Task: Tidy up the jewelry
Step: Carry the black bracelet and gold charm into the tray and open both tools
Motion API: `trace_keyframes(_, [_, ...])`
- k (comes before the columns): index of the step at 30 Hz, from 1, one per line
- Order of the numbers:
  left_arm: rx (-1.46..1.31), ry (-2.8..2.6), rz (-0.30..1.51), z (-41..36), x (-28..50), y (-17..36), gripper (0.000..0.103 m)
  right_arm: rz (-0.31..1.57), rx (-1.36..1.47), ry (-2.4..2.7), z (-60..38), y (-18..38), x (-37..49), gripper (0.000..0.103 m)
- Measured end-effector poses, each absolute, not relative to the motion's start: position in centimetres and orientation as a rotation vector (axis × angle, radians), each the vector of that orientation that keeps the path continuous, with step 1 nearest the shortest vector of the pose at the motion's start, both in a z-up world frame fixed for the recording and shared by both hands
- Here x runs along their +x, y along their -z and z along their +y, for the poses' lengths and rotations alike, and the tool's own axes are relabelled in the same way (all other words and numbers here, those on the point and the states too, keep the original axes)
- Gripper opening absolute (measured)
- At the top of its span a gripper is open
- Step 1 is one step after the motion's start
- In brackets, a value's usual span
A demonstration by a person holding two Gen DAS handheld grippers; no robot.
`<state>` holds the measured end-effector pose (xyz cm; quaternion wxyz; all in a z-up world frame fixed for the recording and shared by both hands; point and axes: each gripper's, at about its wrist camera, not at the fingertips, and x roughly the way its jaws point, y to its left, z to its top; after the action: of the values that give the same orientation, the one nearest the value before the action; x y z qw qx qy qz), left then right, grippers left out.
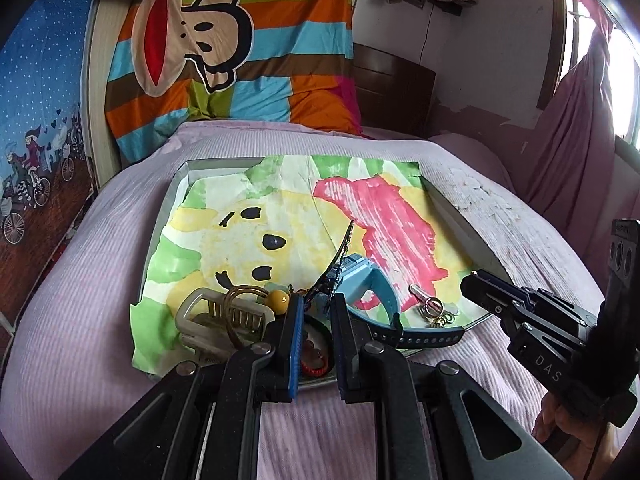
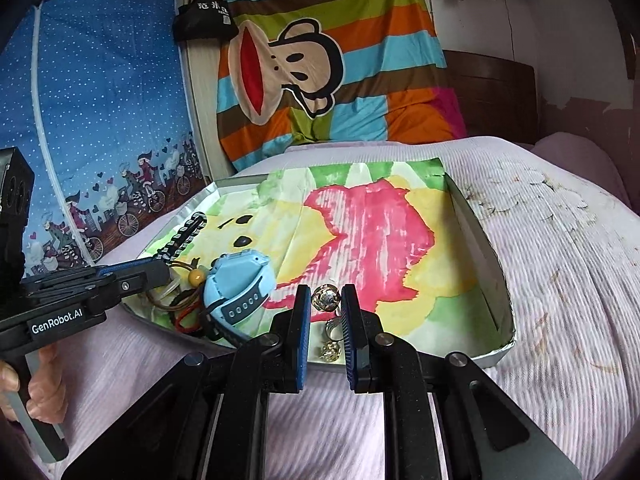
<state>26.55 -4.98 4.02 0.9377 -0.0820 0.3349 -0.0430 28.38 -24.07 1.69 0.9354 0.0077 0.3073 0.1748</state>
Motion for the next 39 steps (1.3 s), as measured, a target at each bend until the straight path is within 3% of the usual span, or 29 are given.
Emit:
trace_keyframes(16, [-0.181,0.042,0.806,-4.8,28.9,-2.0,0.013,0.775,0.002,-0.351,-22.3,1.2,32.0,0.013])
trace_keyframes(31, [-0.193,0.07,0.78,-5.0,28.4,-1.9,0.013,0.791,0.03,-0.366,-22.8,1.5,32.3,0.015])
trace_keyframes(39, [-0.235,0.085,0.707,-4.3,26.9,-2.7,0.042,0.721,0.056,-0.354,-23.6,0.6,30.9,0.032])
